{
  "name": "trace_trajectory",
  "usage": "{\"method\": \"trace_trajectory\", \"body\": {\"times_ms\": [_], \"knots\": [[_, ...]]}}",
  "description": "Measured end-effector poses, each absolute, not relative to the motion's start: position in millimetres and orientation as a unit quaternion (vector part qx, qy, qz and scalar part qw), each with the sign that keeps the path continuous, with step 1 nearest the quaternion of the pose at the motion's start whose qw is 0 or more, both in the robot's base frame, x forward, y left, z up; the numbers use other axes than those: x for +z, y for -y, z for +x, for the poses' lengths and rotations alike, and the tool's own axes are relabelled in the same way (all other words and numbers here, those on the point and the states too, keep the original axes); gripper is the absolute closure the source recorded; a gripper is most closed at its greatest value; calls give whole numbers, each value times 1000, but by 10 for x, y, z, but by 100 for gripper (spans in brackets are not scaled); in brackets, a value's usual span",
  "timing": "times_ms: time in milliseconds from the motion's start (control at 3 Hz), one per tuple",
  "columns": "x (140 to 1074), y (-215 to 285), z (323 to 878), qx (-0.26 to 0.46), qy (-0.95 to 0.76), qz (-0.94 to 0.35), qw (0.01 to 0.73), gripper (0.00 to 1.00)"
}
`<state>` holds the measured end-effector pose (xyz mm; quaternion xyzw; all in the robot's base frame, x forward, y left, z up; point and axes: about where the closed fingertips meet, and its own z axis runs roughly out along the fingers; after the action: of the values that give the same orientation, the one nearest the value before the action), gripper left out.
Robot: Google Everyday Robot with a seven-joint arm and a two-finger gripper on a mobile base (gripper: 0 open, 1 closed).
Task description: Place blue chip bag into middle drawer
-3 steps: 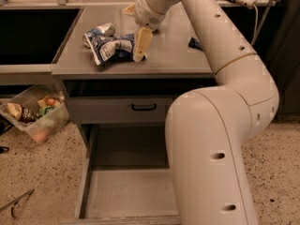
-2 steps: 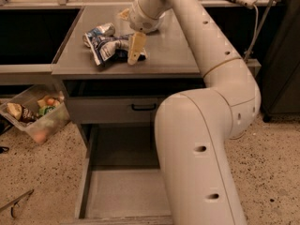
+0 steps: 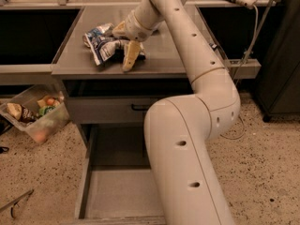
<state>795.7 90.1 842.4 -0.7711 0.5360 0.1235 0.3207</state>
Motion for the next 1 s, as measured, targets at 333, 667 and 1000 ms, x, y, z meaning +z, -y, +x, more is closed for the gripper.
{"method": "trace_trajectory", "body": {"times_ms": [333, 667, 1000], "knots": [[8478, -901, 7953, 123, -536, -771, 321, 42], [8500, -900, 7952, 123, -536, -771, 321, 65], [8651, -919, 7874, 129, -516, -776, 339, 89]]}}
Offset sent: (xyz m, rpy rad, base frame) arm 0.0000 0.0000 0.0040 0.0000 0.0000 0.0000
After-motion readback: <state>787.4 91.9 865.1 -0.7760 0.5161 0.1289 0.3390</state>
